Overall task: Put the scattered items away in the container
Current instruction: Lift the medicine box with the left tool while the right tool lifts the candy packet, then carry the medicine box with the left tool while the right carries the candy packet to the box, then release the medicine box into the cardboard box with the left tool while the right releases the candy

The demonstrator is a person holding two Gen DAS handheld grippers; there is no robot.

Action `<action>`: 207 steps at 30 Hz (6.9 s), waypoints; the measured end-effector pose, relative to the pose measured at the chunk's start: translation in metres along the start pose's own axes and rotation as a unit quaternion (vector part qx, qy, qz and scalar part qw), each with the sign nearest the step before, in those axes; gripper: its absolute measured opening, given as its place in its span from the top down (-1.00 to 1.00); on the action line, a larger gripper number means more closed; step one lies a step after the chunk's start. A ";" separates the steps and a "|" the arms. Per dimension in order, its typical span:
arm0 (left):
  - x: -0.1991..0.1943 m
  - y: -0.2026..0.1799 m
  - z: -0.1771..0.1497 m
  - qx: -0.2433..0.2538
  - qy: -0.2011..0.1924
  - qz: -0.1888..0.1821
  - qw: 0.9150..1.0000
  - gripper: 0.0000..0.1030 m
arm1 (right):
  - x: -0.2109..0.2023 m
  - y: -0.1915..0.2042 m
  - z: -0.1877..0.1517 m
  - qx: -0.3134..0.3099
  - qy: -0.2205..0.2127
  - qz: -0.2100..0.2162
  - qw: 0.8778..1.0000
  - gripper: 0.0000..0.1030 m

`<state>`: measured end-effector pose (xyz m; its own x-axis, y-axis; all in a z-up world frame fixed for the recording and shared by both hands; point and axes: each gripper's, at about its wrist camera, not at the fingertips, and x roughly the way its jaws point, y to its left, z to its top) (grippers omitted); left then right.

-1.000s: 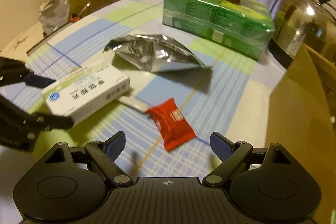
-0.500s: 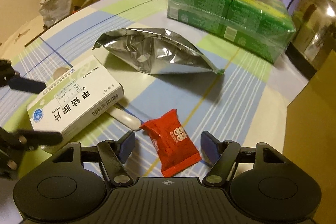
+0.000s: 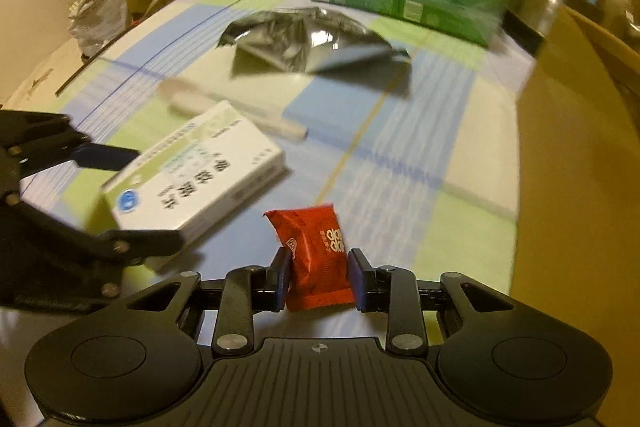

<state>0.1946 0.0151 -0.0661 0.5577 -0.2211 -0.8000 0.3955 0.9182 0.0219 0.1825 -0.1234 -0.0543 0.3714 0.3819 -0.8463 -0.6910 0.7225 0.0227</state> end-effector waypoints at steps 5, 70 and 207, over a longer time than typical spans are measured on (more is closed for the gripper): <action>-0.024 -0.029 -0.027 0.008 -0.002 -0.047 0.999 -0.32 | -0.037 0.011 -0.054 0.021 0.008 0.006 1.000 0.46; -0.001 -0.038 -0.026 -0.005 -0.010 -0.003 1.000 -0.31 | -0.034 0.022 -0.082 0.026 -0.069 -0.027 0.997 0.49; -0.041 -0.199 0.128 0.034 -0.103 -0.076 0.991 -0.34 | -0.156 -0.180 -0.073 0.124 -0.158 -0.108 0.974 0.49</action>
<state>0.1863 -0.2011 0.0395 0.6223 -0.4245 -0.6576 0.5314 0.8460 -0.0432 0.2043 -0.3551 0.0350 0.6901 0.3362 -0.6409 -0.4194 0.9075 0.0243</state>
